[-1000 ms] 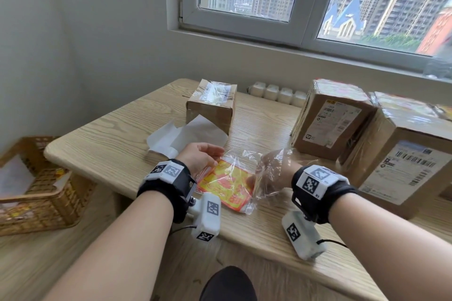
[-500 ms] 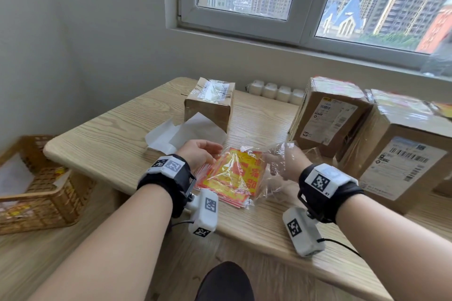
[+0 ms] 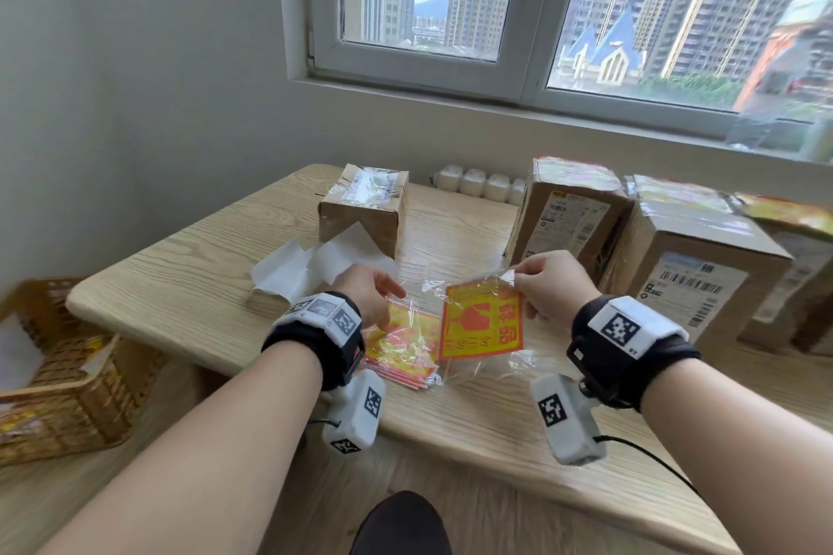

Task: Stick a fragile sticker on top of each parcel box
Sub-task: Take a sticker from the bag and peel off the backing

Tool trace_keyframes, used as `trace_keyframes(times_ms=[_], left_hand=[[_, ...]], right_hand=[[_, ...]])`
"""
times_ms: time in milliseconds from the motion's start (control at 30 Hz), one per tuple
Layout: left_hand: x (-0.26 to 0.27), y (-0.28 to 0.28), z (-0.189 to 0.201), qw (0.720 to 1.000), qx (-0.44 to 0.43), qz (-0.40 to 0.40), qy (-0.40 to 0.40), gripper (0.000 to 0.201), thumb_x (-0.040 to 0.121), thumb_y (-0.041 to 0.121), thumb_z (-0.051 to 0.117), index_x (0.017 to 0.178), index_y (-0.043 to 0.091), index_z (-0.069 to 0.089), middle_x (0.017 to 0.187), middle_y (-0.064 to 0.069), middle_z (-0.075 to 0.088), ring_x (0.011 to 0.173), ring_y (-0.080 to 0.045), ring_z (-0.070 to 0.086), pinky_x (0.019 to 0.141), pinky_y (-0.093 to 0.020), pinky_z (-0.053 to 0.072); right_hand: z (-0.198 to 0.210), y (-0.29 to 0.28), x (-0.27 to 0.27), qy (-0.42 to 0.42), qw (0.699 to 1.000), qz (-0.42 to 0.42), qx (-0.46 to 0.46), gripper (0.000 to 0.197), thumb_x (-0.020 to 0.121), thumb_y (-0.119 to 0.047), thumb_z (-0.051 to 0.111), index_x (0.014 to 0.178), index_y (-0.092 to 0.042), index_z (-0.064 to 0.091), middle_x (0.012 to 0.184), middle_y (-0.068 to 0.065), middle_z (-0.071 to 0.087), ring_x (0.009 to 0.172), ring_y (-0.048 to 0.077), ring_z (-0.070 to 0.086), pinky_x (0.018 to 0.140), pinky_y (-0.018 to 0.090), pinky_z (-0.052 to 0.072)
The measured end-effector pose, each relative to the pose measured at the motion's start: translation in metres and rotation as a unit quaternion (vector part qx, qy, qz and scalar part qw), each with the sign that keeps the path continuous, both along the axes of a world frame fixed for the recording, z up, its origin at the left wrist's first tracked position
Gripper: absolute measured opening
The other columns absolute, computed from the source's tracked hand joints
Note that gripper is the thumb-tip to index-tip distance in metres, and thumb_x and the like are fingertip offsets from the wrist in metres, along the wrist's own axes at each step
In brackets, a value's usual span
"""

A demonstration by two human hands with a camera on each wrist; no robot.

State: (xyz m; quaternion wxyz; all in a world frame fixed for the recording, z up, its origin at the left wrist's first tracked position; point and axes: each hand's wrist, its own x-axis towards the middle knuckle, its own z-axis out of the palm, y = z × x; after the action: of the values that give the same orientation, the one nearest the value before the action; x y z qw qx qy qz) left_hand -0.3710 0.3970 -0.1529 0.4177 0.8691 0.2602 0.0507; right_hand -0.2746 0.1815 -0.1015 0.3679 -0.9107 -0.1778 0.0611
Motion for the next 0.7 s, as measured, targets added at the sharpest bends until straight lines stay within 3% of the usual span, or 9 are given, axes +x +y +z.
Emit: trace_keyframes(times_ms=[100, 167, 267, 400, 500, 600, 700], left_hand=[[0.002, -0.009, 0.008, 0.993, 0.105, -0.030, 0.048, 0.046, 0.069, -0.007, 0.072, 0.104, 0.023, 0.071, 0.123, 0.000, 0.063, 0.112, -0.017, 0.058, 0.091, -0.024, 0.048], [0.001, -0.015, 0.012, 0.985, 0.155, -0.037, 0.060, 0.045, 0.073, -0.005, 0.069, 0.107, 0.024, 0.071, 0.132, 0.000, 0.057, 0.118, -0.017, 0.055, 0.091, -0.022, 0.046], [0.002, -0.021, 0.014, 0.982, 0.175, -0.031, 0.059, 0.039, 0.076, -0.005, 0.066, 0.101, 0.024, 0.072, 0.135, 0.000, 0.055, 0.119, -0.018, 0.055, 0.094, -0.027, 0.048], [0.005, -0.025, 0.024, 0.988, 0.154, -0.008, 0.028, 0.024, 0.079, 0.007, 0.068, 0.094, 0.026, 0.072, 0.123, 0.002, 0.063, 0.105, -0.016, 0.061, 0.085, -0.026, 0.051], [0.008, -0.032, 0.041, 0.994, 0.093, -0.003, -0.060, 0.017, 0.086, 0.021, 0.066, 0.101, 0.016, 0.072, 0.107, -0.001, 0.069, 0.093, -0.014, 0.062, 0.071, -0.021, 0.047], [0.011, -0.045, 0.062, 0.989, -0.026, -0.032, -0.142, 0.020, 0.089, 0.026, 0.063, 0.102, 0.014, 0.071, 0.097, -0.001, 0.070, 0.085, -0.013, 0.060, 0.073, -0.024, 0.050], [0.008, -0.064, 0.081, 0.965, -0.167, -0.080, -0.186, 0.022, 0.091, 0.031, 0.059, 0.100, 0.014, 0.069, 0.091, 0.001, 0.069, 0.075, -0.011, 0.056, 0.072, -0.023, 0.049]], right_hand=[[0.012, -0.014, -0.002, -0.021, 0.998, -0.015, 0.058, 0.013, 0.091, -0.022, 0.062, 0.084, -0.016, 0.072, 0.069, 0.000, 0.066, 0.056, 0.007, 0.060, 0.052, 0.020, 0.046], [0.020, -0.024, -0.007, -0.026, 0.995, -0.023, 0.093, 0.013, 0.091, -0.026, 0.063, 0.080, -0.021, 0.069, 0.082, 0.000, 0.068, 0.071, 0.009, 0.065, 0.053, 0.019, 0.049], [0.032, -0.036, -0.012, -0.064, 0.991, -0.023, 0.114, 0.014, 0.089, -0.031, 0.065, 0.076, -0.026, 0.066, 0.083, -0.002, 0.069, 0.075, 0.010, 0.067, 0.054, 0.019, 0.049], [0.049, -0.050, -0.017, -0.101, 0.985, -0.027, 0.137, 0.014, 0.087, -0.033, 0.067, 0.074, -0.032, 0.065, 0.081, -0.003, 0.070, 0.077, 0.014, 0.069, 0.063, 0.028, 0.057], [0.060, -0.059, -0.018, -0.123, 0.977, -0.031, 0.173, 0.016, 0.088, -0.027, 0.067, 0.073, -0.033, 0.066, 0.079, -0.005, 0.071, 0.076, 0.014, 0.070, 0.067, 0.032, 0.059], [0.071, -0.066, -0.019, -0.144, 0.966, -0.032, 0.213, 0.025, 0.090, -0.017, 0.064, 0.073, -0.034, 0.066, 0.079, -0.004, 0.071, 0.067, 0.011, 0.069, 0.064, 0.032, 0.059], [0.078, -0.069, -0.021, -0.150, 0.960, -0.022, 0.234, 0.026, 0.091, -0.013, 0.063, 0.073, -0.032, 0.067, 0.079, 0.000, 0.072, 0.060, 0.013, 0.067, 0.062, 0.034, 0.058]])
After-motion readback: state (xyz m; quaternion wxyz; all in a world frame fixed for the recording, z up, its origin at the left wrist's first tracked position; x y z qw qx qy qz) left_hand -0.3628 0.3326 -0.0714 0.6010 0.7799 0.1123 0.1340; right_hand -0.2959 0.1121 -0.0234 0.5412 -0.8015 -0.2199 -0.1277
